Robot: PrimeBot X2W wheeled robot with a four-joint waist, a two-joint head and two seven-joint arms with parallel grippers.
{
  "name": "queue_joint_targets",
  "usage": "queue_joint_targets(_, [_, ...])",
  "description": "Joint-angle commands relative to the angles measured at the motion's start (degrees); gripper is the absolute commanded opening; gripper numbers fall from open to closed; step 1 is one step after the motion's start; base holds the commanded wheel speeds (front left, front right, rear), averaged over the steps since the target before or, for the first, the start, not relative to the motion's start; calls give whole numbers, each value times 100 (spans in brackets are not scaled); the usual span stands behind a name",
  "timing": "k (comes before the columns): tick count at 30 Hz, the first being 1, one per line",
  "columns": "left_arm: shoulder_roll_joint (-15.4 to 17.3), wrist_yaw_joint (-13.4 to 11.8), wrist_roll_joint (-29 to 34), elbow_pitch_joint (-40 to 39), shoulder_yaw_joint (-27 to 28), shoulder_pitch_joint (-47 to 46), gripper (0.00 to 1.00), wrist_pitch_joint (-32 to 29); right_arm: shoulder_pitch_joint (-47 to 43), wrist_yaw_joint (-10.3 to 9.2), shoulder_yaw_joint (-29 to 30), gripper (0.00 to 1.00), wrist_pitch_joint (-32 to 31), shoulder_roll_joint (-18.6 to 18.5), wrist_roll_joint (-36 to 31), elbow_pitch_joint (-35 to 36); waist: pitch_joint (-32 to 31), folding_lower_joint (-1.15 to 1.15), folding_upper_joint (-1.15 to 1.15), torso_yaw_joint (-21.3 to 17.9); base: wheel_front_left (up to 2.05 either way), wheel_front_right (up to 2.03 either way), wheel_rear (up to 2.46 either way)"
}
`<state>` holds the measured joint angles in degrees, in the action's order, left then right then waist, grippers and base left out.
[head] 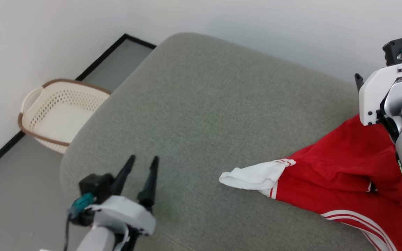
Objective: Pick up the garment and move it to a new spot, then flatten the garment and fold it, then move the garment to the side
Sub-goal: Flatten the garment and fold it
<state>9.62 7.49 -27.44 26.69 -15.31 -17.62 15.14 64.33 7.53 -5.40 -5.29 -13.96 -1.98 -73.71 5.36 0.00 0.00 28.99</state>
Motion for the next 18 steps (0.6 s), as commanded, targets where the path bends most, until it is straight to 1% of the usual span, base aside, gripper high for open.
queue_joint_targets(1, [26,-3,125,-93,231,182,100,0,-102,-8,-113,100,261,67,88,-5,-348,0,0,-176,0,0,0])
queue_joint_targets(3, [4,-3,253,-195,418,341,100,0,-154,-8,-213,100,511,150,196,5,-488,0,0,-239,0,0,0])
queue_joint_targets(4, [4,-3,253,-195,418,341,100,0,-154,-8,-213,100,511,150,196,5,-488,0,0,-239,0,0,0])
queue_joint_targets(7, [22,-3,446,-389,664,597,100,0,-234,-8,-388,100,881,243,484,31,-683,0,0,-338,0,0,0])
queue_joint_targets(12, [6,-3,725,-664,1015,993,100,0,-488,-8,-926,100,1388,314,958,191,-943,0,0,-502,0,0,0])
queue_joint_targets(18, [-18,-3,977,-927,1301,1361,100,0,-1004,-8,-1662,100,1909,136,1641,779,-1139,0,0,-706,0,0,0])
